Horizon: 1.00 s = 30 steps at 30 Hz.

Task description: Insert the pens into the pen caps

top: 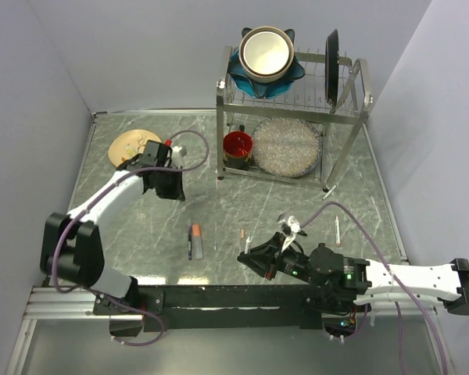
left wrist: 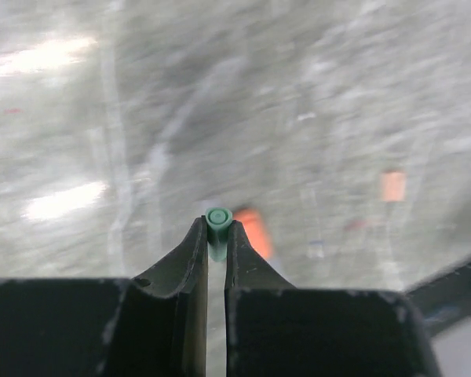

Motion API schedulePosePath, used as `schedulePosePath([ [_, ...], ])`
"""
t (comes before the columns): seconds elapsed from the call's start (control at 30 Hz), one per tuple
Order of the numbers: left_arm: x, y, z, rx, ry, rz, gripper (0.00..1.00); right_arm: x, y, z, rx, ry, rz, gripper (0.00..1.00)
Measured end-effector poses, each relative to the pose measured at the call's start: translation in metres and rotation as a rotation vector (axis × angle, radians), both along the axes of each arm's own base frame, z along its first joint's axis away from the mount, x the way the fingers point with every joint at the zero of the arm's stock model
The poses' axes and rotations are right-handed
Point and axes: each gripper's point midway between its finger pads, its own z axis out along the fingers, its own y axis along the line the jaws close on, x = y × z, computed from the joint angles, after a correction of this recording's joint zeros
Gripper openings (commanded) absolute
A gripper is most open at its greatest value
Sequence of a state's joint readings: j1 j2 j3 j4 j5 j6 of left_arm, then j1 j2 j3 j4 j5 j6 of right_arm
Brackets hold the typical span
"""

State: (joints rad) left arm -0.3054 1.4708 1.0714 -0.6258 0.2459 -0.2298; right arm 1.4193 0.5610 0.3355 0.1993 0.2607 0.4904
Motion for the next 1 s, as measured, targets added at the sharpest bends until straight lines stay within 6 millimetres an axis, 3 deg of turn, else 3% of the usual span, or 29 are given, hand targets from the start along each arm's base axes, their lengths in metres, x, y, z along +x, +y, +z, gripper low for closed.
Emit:
schedulePosePath([
  [0.1, -0.007, -0.018, 0.012, -0.149, -0.022, 0.017, 0.01, 0.002, 0.007, -0.01, -0.047, 0.017, -0.005, 0.0],
  [0.23, -0.031, -0.047, 0.025, -0.361, -0.026, 0.008, 0.01, 0.0, 0.023, -0.023, -0.109, 0.034, 0.032, 0.0],
  [0.47, -0.07, -0.091, 0.094, -0.685, -0.198, -0.101, 0.01, 0.01, 0.045, -0.045, -0.142, 0.099, 0.086, 0.0],
  [0.57, -0.083, -0.094, 0.125, -0.793, -0.296, -0.134, 0.01, 0.02, 0.05, -0.043, -0.114, 0.106, 0.089, 0.0],
  [0.67, -0.088, -0.093, 0.142, -0.852, -0.346, -0.141, 0.01, 0.025, 0.057, -0.042, -0.107, 0.109, 0.099, 0.0],
  [1.0, -0.105, -0.09, 0.162, -0.917, -0.407, -0.182, 0.01, 0.032, 0.086, -0.028, -0.089, 0.118, 0.137, 0.0],
])
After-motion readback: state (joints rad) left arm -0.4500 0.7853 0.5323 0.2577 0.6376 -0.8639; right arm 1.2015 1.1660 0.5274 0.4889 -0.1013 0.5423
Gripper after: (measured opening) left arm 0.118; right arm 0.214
